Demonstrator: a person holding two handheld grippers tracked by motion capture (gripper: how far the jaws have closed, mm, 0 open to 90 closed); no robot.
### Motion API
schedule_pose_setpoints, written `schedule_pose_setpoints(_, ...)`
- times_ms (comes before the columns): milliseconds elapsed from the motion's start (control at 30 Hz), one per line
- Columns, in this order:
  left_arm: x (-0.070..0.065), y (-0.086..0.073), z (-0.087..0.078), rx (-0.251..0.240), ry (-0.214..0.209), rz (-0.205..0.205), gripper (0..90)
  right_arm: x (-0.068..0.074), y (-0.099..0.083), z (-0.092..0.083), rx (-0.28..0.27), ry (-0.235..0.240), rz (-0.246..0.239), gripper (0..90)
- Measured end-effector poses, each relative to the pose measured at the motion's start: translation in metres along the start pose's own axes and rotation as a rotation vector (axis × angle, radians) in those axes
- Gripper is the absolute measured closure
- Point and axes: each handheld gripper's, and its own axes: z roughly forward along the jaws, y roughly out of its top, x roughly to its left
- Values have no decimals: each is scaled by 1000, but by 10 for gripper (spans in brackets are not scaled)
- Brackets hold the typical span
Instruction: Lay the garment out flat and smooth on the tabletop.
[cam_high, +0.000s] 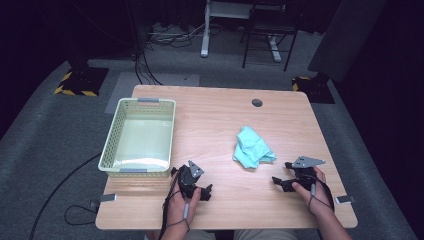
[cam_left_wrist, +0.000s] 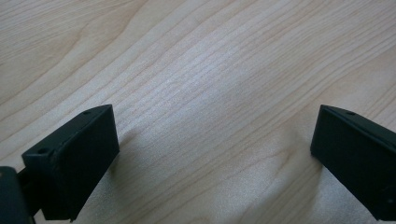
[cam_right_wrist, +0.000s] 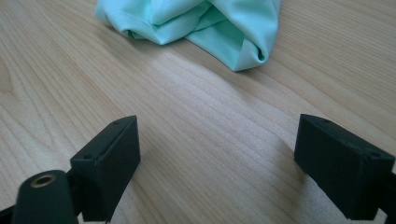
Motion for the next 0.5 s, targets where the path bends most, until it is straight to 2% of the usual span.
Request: schedule_pose_setpoints(500,1,1,1,2,-7,4,1,1,0,0,3,-10,2,136)
